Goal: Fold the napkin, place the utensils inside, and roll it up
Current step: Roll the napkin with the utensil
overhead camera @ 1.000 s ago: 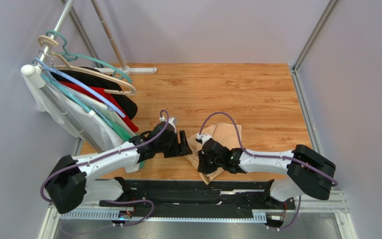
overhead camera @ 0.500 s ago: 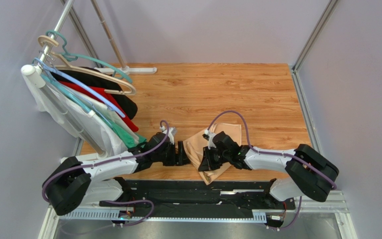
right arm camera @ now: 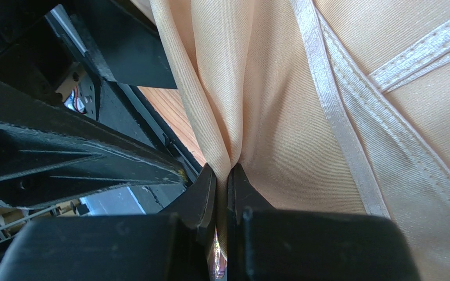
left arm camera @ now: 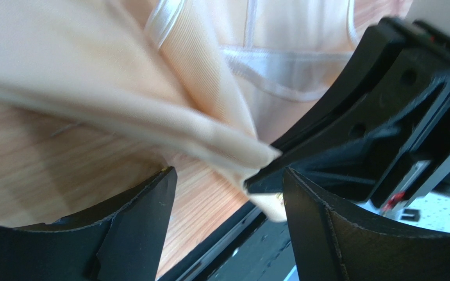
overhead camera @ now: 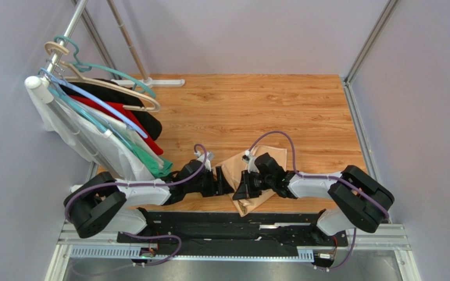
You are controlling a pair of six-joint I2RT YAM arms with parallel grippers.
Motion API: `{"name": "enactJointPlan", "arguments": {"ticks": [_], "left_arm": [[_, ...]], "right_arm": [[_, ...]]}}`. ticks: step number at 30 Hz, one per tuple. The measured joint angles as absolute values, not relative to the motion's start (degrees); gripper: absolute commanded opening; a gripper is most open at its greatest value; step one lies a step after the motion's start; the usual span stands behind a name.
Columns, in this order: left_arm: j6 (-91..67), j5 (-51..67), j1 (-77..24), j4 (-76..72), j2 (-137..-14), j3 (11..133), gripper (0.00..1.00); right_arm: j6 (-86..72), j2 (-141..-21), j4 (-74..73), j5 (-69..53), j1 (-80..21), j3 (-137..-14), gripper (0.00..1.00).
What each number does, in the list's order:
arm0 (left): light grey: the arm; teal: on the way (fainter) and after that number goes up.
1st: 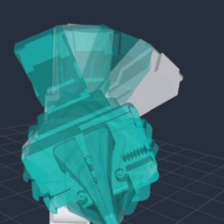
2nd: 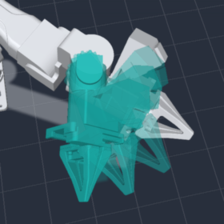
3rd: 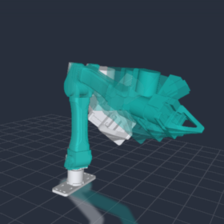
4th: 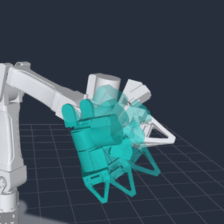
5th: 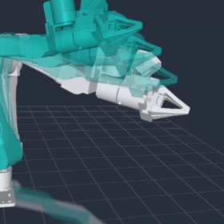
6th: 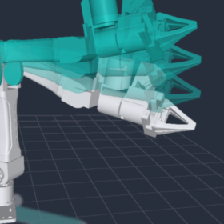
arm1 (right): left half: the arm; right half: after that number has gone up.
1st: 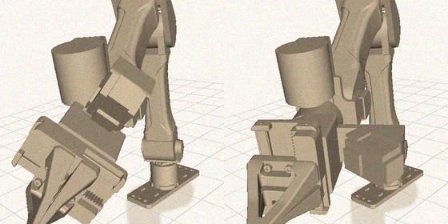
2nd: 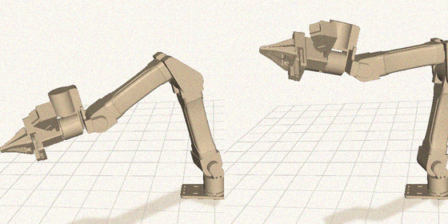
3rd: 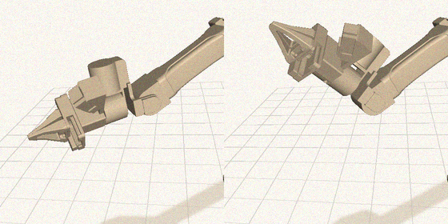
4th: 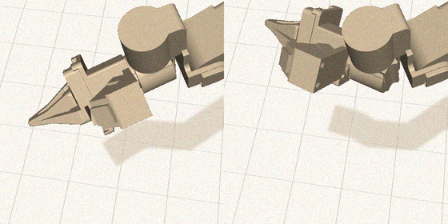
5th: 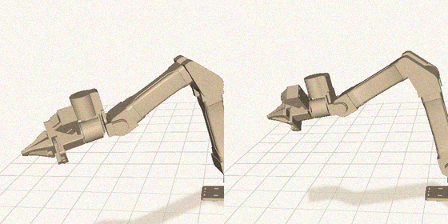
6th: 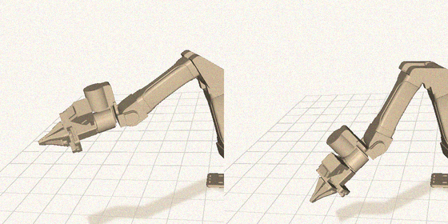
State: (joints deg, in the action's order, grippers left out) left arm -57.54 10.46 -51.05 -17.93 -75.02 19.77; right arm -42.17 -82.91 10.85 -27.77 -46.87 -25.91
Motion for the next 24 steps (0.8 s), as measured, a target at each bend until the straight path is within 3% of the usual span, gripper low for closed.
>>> {"name": "enactJointPlan", "arguments": {"ticks": [13,17,19,24], "left_arm": [[-66.0,9.6,-52.3,-24.9,-83.8,23.0,0.74],[-66.2,7.0,-52.8,-24.9,-79.9,20.1,0.73],[-65.0,5.3,-52.9,-23.4,-76.1,17.9,0.64],[-59.9,0.4,-52.9,-19.7,-71.7,16.3,0.61]], "right_arm": [[-44.1,-84.5,16.4,-29.7,-43.8,-23.2,0.00],[-44.6,-85.6,18.2,-30.9,-43.3,-23.2,0.00],[-44.8,-86.1,18.9,-31.7,-43.0,-23.2,0.00],[-44.8,-87.2,20.1,-32.7,-42.9,-23.2,0.00]]}}
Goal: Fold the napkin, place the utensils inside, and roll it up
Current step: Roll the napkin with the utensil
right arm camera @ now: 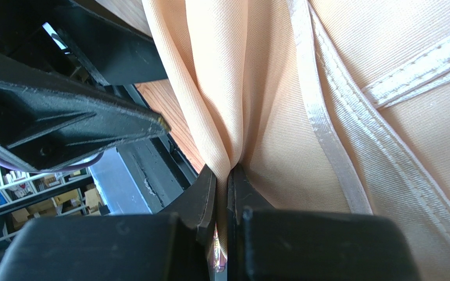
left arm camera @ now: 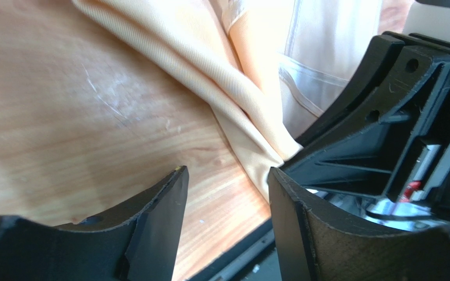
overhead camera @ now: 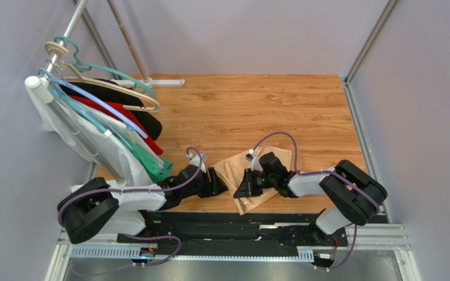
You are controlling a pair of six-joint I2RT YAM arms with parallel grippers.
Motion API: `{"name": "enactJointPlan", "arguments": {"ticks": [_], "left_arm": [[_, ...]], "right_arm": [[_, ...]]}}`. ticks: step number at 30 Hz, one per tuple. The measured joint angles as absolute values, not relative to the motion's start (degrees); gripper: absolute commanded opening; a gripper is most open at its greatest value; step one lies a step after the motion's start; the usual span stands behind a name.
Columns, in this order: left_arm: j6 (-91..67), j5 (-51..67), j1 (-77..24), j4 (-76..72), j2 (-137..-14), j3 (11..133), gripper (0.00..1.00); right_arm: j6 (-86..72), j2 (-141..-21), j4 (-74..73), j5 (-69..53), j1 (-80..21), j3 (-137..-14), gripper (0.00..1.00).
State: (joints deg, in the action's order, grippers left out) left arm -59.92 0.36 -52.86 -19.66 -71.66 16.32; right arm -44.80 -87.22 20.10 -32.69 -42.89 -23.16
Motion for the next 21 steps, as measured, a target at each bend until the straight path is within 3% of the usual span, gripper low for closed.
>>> {"name": "enactJointPlan", "arguments": {"ticks": [21], "left_arm": [[-48.1,-4.5,-52.8,-23.4,-78.6,25.1,0.52]], "right_arm": [[-44.8,-89.2,22.5,-34.6,-42.7,-23.2,0.00]]}}
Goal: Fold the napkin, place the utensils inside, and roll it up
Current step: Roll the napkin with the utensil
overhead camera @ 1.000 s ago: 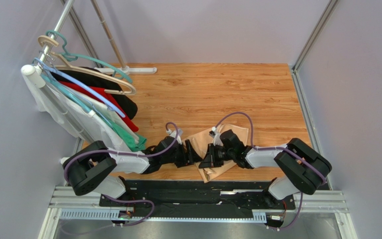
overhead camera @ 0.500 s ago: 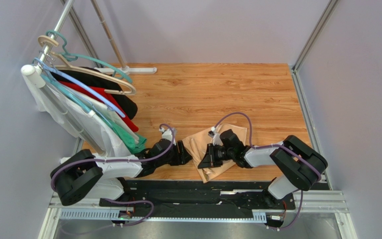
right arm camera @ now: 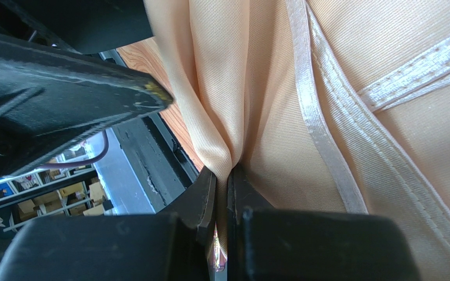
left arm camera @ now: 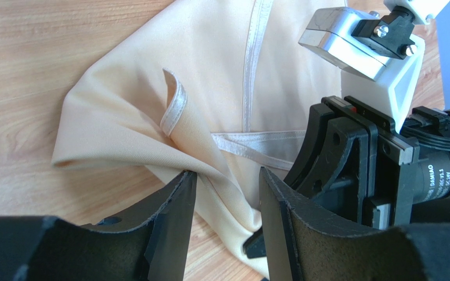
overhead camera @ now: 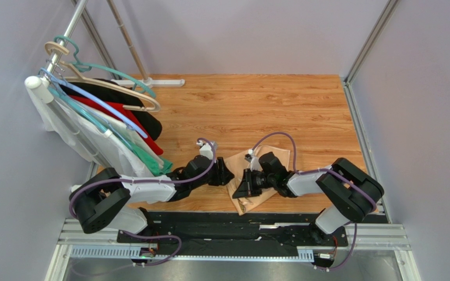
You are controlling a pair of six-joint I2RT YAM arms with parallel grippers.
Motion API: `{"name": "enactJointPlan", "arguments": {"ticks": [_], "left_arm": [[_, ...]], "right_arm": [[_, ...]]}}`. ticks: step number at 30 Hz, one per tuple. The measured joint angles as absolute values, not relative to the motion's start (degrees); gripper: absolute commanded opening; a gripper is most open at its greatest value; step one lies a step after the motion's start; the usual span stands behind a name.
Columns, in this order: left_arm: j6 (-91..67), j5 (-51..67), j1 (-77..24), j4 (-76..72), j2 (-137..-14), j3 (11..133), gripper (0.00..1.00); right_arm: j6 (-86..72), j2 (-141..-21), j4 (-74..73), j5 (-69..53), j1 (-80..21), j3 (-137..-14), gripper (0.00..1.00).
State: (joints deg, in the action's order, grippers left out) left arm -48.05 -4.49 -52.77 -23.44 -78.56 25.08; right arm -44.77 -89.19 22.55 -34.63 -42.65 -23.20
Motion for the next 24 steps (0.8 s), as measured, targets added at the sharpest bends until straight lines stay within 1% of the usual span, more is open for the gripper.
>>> {"name": "enactJointPlan", "arguments": {"ticks": [12,14,15,16,18,20,22,24], "left_arm": [[-47.9,-1.4,-52.4,-31.9,-87.9,26.7,0.50],[-48.1,-1.3,-52.4,-32.7,-88.5,26.7,0.47],[-48.5,-1.4,-52.4,-32.8,-88.7,26.7,0.46],[-48.8,-1.5,-52.4,-32.7,-88.9,26.8,0.45],[-49.5,-1.7,-52.4,-32.0,-89.4,27.4,0.44],[-50.3,-1.7,-52.4,-31.4,-90.2,27.9,0.43],[-51.2,-1.6,-52.4,-30.9,-90.8,28.0,0.43],[-52.0,-1.5,-52.4,-31.1,-91.2,28.0,0.43]], "right_arm": [[-45.1,-90.4,23.9,-35.4,-42.4,-23.3,0.00],[-45.1,-90.4,23.9,-35.4,-42.4,-23.3,0.02],[-45.1,-90.5,23.9,-35.4,-42.4,-23.3,0.05],[-45.0,-90.5,23.9,-35.4,-42.4,-23.3,0.13],[-44.9,-90.2,23.4,-35.2,-42.4,-23.4,0.26],[-44.1,-89.5,21.7,-34.6,-42.4,-23.7,0.29],[-42.8,-87.4,17.9,-33.3,-42.5,-24.0,0.36],[-40.9,-83.7,12.9,-31.1,-42.6,-24.2,0.41]]}}
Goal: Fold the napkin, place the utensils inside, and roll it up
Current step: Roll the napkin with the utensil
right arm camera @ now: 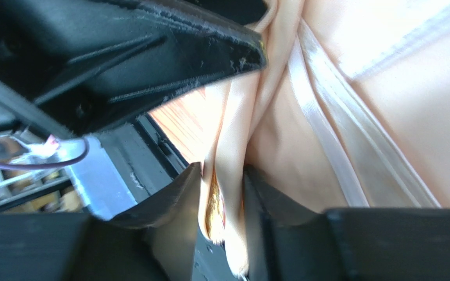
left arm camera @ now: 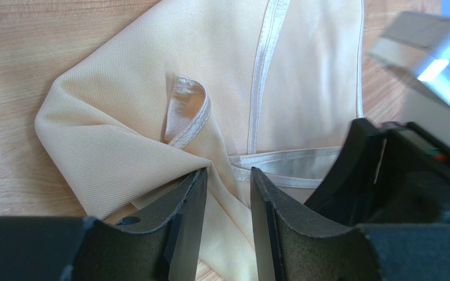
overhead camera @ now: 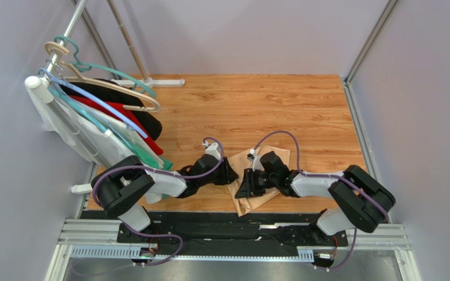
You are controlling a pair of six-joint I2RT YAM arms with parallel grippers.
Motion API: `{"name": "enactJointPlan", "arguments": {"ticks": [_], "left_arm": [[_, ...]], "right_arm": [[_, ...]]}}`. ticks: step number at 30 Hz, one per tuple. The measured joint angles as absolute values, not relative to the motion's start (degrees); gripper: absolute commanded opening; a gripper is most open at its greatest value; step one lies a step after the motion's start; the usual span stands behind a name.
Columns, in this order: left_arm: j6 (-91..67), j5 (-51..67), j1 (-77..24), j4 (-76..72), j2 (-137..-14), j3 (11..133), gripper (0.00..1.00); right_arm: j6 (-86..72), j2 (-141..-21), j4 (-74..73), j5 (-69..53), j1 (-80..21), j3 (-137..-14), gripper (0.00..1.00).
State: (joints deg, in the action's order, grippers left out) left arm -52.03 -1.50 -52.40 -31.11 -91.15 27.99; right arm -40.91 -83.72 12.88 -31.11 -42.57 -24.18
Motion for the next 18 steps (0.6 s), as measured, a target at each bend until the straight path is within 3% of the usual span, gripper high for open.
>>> {"name": "enactJointPlan", "arguments": {"ticks": [3,5,9,14,18], "left_arm": [[-53.1,-1.3,-52.4,-31.5,-91.5,28.0,0.43],[-53.8,-1.1,-52.4,-31.9,-91.8,28.0,0.43],[-54.9,-0.1,-52.1,-32.2,-92.1,28.0,0.42],[-56.0,1.8,-51.2,-31.4,-92.3,28.4,0.41],[-56.6,3.7,-50.2,-29.8,-92.3,29.0,0.41]], "right_arm": [[-38.1,-77.7,4.9,-27.4,-42.6,-25.1,0.45],[-36.4,-74.4,0.1,-24.6,-42.6,-26.1,0.56],[-33.5,-66.7,-8.9,-17.3,-43.9,-27.2,0.63],[-30.8,-60.3,-18.4,1.3,-58.8,-32.2,0.67],[-30.4,-65.6,-23.2,16.7,-71.1,-39.4,0.67]]}}
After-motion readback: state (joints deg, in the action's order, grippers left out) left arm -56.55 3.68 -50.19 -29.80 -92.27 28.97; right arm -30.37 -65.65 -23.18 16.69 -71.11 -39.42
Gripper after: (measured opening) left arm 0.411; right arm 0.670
